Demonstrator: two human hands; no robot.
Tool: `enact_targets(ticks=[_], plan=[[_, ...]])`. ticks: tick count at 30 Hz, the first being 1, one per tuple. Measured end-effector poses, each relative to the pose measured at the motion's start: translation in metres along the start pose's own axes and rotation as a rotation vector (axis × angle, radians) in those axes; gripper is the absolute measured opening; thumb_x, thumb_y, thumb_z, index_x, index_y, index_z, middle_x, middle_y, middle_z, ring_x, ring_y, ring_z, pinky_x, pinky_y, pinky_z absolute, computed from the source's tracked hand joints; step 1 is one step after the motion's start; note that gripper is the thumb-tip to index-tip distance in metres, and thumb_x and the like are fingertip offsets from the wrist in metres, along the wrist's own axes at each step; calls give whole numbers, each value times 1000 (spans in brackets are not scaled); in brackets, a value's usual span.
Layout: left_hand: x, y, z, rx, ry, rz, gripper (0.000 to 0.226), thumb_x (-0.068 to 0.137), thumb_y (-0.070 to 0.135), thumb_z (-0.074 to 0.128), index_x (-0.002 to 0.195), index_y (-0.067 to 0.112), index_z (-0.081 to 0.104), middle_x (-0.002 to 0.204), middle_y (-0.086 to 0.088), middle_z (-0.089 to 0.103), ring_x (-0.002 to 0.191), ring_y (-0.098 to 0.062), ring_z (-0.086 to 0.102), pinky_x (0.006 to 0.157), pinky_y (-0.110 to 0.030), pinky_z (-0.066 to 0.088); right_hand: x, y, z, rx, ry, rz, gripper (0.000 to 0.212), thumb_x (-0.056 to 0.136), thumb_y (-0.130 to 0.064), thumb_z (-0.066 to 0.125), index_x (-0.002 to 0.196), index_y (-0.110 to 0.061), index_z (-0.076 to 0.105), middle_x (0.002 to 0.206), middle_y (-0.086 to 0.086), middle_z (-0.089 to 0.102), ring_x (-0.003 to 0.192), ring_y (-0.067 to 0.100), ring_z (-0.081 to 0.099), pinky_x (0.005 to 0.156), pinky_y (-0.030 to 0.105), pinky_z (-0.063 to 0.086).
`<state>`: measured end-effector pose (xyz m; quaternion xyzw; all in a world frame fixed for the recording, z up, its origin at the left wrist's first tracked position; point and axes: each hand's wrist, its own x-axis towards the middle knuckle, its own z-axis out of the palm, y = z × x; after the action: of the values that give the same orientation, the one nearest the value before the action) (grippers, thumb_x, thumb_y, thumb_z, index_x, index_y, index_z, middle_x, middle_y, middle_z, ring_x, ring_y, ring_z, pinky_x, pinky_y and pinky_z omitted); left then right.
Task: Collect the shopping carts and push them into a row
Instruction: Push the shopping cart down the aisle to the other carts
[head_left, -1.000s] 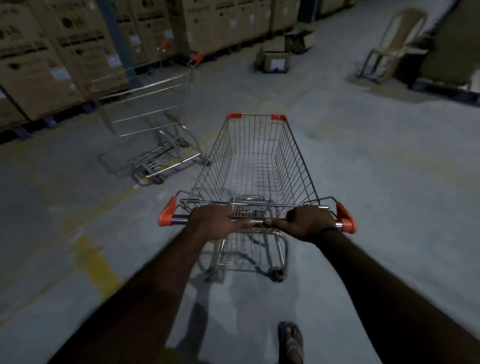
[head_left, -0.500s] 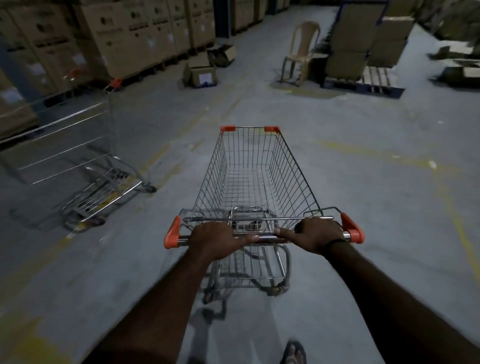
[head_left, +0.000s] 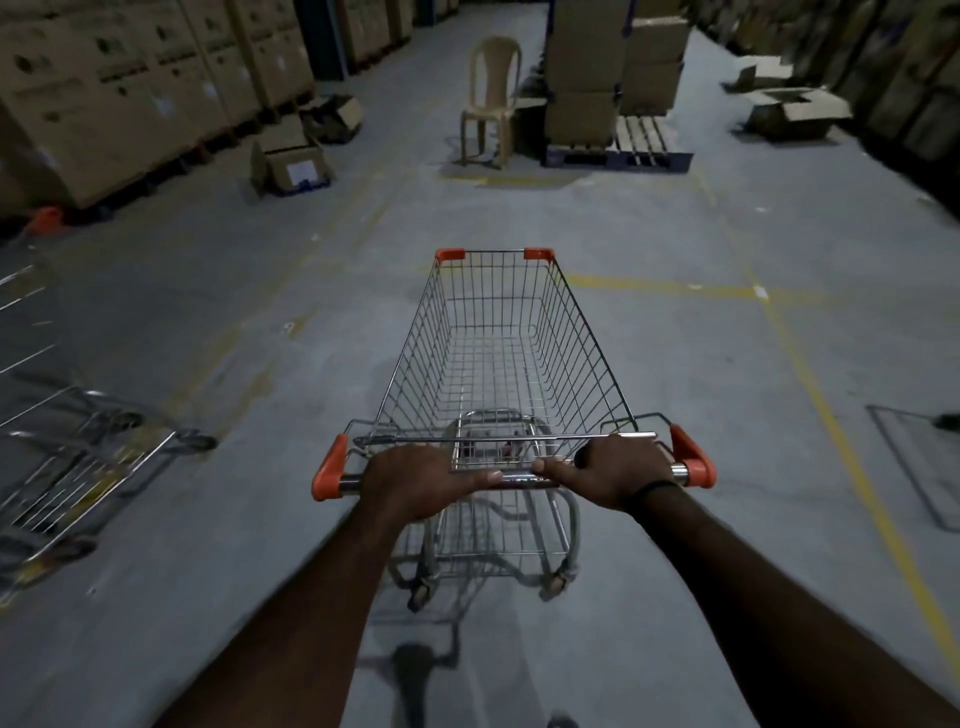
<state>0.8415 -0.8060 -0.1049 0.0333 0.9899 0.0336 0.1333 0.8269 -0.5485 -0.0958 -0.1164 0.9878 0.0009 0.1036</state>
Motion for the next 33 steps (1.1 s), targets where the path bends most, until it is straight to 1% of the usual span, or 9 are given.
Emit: enact_targets(ticks=[5, 8, 11, 13, 16, 20, 25, 30, 33], plan=[[53, 23, -17, -12, -12, -86, 108, 71, 99, 2, 84, 21, 75, 91, -2, 70, 84, -22, 62, 81, -36, 46, 33, 31, -6, 56, -16, 31, 90, 71, -99, 14, 59, -20, 56, 65, -3, 57, 72, 19, 62, 73, 32, 51], [84, 35, -24, 11, -12, -99, 101, 75, 97, 9, 84, 22, 76, 94, -2, 71, 84, -22, 61, 76, -33, 41, 52, 46, -11, 66, -27, 24, 88, 75, -97, 14, 58, -20, 54, 69, -1, 59, 76, 21, 64, 78, 34, 53], [119, 43, -28, 25, 10, -77, 97, 77, 96, 12, 76, 20, 72, 88, 0, 70, 78, -20, 58, 73, -33, 41, 72, 64, -16, 62, -27, 42, 90, 74, -97, 11, 58, -20, 54, 71, 0, 61, 79, 21, 65, 80, 36, 53], [141, 50, -32, 31, 17, -49, 95, 79, 95, 14, 81, 21, 74, 90, 0, 70, 78, -20, 56, 72, -33, 41, 85, 76, -19, 69, -31, 71, 91, 73, -97, 10, 58, -20, 55, 69, -1, 60, 78, 21, 65, 80, 36, 53], [173, 62, -41, 43, 41, 6, 89, 84, 90, 20, 88, 21, 76, 91, -2, 68, 83, -24, 59, 73, -33, 39, 106, 92, -21, 65, -22, 121, 91, 75, -96, 13, 60, -19, 58, 67, -2, 60, 75, 20, 64, 78, 34, 54], [228, 73, -52, 61, 93, 100, 85, 88, 85, 24, 97, 17, 75, 106, -7, 72, 99, -29, 66, 76, -35, 42, 139, 113, -27, 52, 12, 209, 88, 76, -95, 14, 58, -19, 54, 66, -4, 56, 71, 19, 58, 72, 31, 50], [297, 83, -68, 91, 110, 264, 86, 89, 83, 21, 97, 17, 74, 106, -9, 73, 98, -29, 66, 82, -37, 47, 172, 124, -40, 54, 28, 340, 82, 81, -92, 20, 55, -18, 47, 57, -6, 44, 68, 18, 53, 65, 30, 40], [361, 83, -81, 112, 81, 420, 87, 87, 86, 17, 95, 20, 74, 102, -6, 73, 96, -28, 67, 78, -37, 44, 202, 121, -41, 102, 21, 520, 92, 74, -97, 13, 60, -18, 58, 61, -4, 55, 67, 17, 58, 64, 29, 45], [395, 86, -90, 115, 68, 492, 87, 86, 86, 17, 93, 20, 73, 99, -6, 72, 93, -28, 67, 80, -37, 48, 218, 120, -42, 118, 35, 604, 98, 71, -99, 8, 63, -18, 62, 62, -4, 59, 65, 14, 59, 63, 28, 46]])
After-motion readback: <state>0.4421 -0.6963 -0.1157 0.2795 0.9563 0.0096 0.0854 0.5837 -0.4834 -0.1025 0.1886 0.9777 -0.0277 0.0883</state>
